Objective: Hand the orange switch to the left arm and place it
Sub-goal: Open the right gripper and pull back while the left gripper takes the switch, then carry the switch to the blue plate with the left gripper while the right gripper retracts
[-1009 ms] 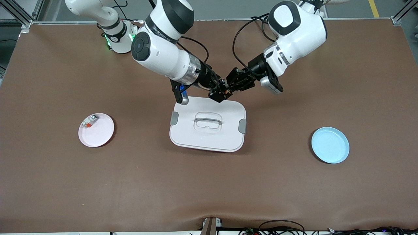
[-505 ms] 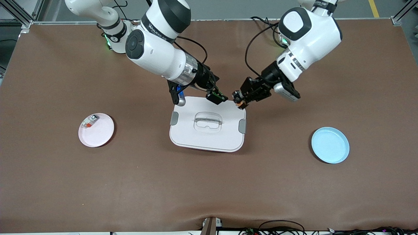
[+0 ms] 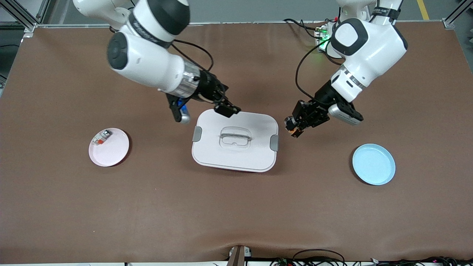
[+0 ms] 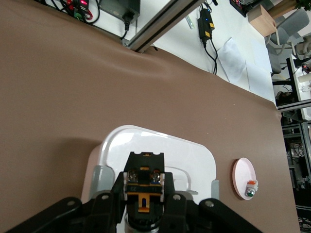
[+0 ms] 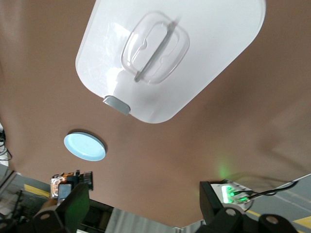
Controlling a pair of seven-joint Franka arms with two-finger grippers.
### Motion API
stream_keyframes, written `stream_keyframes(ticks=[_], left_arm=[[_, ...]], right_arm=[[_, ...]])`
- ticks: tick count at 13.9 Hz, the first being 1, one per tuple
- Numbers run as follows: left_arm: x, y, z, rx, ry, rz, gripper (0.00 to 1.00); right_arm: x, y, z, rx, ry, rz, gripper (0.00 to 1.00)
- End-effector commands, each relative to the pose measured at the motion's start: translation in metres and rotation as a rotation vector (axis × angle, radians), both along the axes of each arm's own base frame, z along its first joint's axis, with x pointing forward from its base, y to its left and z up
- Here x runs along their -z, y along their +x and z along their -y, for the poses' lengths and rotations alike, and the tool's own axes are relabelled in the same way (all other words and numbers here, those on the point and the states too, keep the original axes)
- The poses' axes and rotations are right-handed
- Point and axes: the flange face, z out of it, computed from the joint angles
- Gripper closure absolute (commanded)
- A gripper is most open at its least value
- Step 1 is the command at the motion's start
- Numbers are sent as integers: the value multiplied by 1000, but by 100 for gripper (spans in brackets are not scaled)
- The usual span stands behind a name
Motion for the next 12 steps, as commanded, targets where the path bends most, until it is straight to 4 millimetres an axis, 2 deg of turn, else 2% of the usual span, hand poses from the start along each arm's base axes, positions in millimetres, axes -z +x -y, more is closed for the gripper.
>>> stream_keyframes(ticks=[1, 3, 5, 10, 12], left_arm=[[-1, 8, -17, 15, 53, 19, 100], [3, 13, -32, 53, 109, -3, 100], [2, 22, -57, 85, 192, -2, 100], [1, 33, -96, 167, 392, -1, 100], [5, 36, -115, 197, 479, -1, 100]], right_arm=[[-8, -1, 36, -120, -15, 42, 0], [-9, -6, 59, -240, -93, 113, 0], [-7, -9, 87, -361, -160, 193, 0], [7, -5, 155, -568, -240, 289, 0], [11, -4, 166, -629, -308, 309, 0]])
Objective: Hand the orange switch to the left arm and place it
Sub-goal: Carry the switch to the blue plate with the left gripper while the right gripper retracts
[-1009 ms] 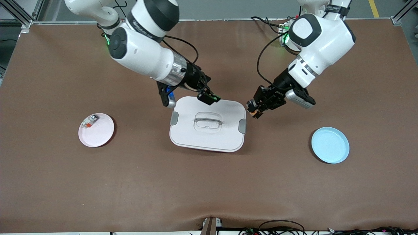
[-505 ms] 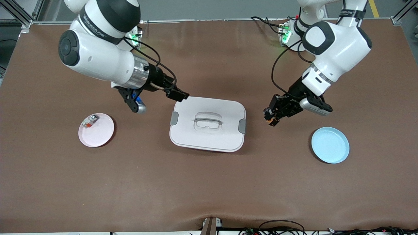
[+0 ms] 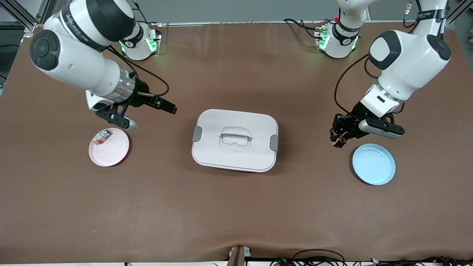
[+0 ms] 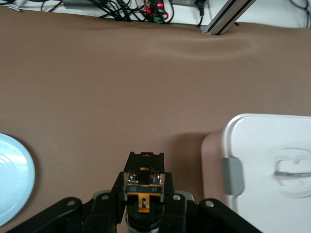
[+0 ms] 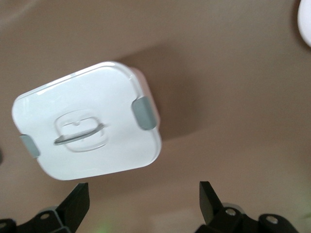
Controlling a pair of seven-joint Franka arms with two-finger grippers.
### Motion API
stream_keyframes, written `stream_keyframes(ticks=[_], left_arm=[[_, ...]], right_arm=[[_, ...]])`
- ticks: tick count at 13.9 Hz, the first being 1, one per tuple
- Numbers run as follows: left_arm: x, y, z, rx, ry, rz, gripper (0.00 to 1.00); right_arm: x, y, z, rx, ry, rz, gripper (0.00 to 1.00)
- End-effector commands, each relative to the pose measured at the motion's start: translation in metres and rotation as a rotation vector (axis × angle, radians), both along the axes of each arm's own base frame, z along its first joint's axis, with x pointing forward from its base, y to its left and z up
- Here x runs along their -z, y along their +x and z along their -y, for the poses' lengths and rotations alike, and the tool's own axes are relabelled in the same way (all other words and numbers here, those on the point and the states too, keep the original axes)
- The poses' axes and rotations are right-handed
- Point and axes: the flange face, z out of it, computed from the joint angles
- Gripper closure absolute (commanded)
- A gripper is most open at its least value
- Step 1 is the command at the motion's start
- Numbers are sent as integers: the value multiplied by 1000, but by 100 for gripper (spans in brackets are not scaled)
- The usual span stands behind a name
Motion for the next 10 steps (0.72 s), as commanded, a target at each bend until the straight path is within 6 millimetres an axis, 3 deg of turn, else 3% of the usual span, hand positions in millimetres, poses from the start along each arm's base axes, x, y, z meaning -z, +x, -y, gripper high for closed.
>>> stream_keyframes(ticks=[1, 5, 10], left_arm=[[3, 5, -17, 67, 102, -10, 100], [19, 11, -50, 201, 230, -13, 100], [45, 16, -113, 397, 331, -40, 100]], right_arm=[[0, -8, 15, -76, -76, 42, 0], [-4, -3, 33, -164, -132, 91, 0], [-9, 0, 46, -224, -186, 134, 0]])
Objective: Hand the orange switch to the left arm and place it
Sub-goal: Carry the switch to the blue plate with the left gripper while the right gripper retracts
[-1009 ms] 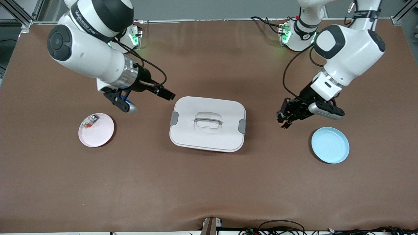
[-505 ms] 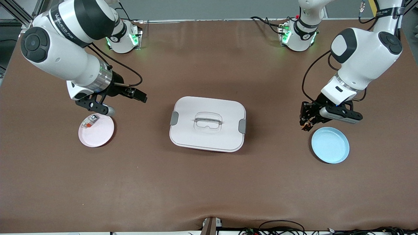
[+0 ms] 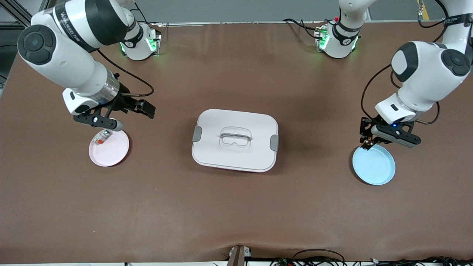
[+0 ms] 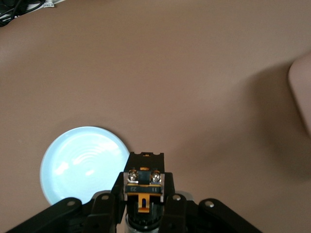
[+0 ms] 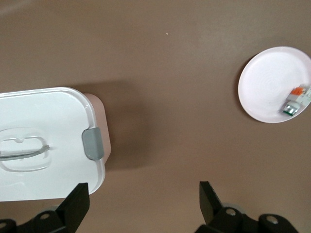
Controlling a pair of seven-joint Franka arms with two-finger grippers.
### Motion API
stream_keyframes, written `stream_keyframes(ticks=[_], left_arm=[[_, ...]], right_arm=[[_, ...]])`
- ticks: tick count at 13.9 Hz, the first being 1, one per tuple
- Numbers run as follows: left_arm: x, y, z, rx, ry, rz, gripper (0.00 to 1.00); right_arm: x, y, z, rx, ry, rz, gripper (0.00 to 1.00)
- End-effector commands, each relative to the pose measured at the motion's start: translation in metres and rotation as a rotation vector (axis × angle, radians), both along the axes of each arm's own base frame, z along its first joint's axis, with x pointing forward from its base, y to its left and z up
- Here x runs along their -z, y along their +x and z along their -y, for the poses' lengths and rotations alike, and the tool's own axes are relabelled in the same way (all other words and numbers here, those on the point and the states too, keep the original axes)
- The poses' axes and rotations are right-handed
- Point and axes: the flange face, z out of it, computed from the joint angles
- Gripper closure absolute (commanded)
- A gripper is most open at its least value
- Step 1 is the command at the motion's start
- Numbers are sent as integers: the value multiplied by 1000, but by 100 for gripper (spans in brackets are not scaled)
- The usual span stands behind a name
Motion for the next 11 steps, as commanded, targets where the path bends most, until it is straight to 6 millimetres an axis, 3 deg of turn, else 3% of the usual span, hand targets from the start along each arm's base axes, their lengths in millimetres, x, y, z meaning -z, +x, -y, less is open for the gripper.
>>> stream_keyframes(ticks=[1, 4, 8, 11], left_arm=[[16, 5, -30, 132, 56, -21, 100], [46, 10, -69, 277, 143, -56, 100], [92, 32, -95, 464, 219, -81, 100], [124, 47, -100, 570, 264, -94, 100]], right_arm=[[-8, -2, 18, -49, -16, 32, 0], [-10, 2, 34, -76, -43, 49, 0], [-15, 14, 87, -139, -43, 69, 0], [-14, 23, 126, -156, -43, 87, 0]])
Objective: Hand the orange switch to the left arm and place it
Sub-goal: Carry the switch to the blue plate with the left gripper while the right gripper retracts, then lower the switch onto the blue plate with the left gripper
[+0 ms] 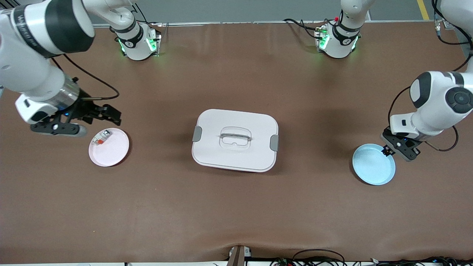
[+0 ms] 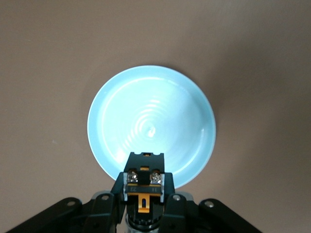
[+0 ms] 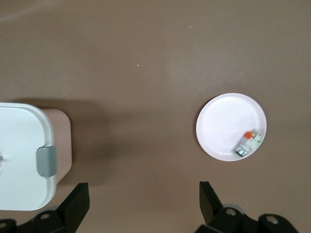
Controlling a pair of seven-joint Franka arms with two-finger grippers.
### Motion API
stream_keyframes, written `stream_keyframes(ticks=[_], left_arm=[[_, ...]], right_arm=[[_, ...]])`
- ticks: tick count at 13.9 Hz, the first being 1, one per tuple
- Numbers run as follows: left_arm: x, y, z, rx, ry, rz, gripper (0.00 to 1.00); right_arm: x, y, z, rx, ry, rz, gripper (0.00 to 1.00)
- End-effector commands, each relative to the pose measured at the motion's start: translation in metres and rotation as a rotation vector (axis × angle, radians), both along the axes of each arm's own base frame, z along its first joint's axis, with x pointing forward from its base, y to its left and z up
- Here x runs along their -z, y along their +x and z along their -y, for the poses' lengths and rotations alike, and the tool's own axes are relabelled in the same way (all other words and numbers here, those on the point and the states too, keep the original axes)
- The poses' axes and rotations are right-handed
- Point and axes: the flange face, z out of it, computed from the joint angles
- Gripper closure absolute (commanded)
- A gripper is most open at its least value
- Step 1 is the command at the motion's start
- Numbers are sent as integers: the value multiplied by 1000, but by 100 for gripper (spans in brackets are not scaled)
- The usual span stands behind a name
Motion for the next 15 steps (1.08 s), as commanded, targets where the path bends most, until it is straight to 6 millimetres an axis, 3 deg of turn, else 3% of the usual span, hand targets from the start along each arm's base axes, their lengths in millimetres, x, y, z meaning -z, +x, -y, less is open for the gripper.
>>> stream_keyframes(ticks=[1, 4, 6, 10, 15], left_arm=[[21, 22, 0, 109, 19, 6, 100], [47, 30, 19, 258, 93, 1, 100], [56, 30, 41, 346, 138, 1, 100], [86, 27, 45, 455, 180, -18, 100], [99, 24, 35, 506, 181, -16, 100]], right_arm=[[-5, -2, 35, -40, -12, 24, 0], [-10, -1, 75, -38, -14, 31, 0], [-14, -5, 91, -32, -13, 27, 0], [-26, -14, 91, -34, -15, 15, 0], [-51, -34, 78, -48, -24, 1, 0]])
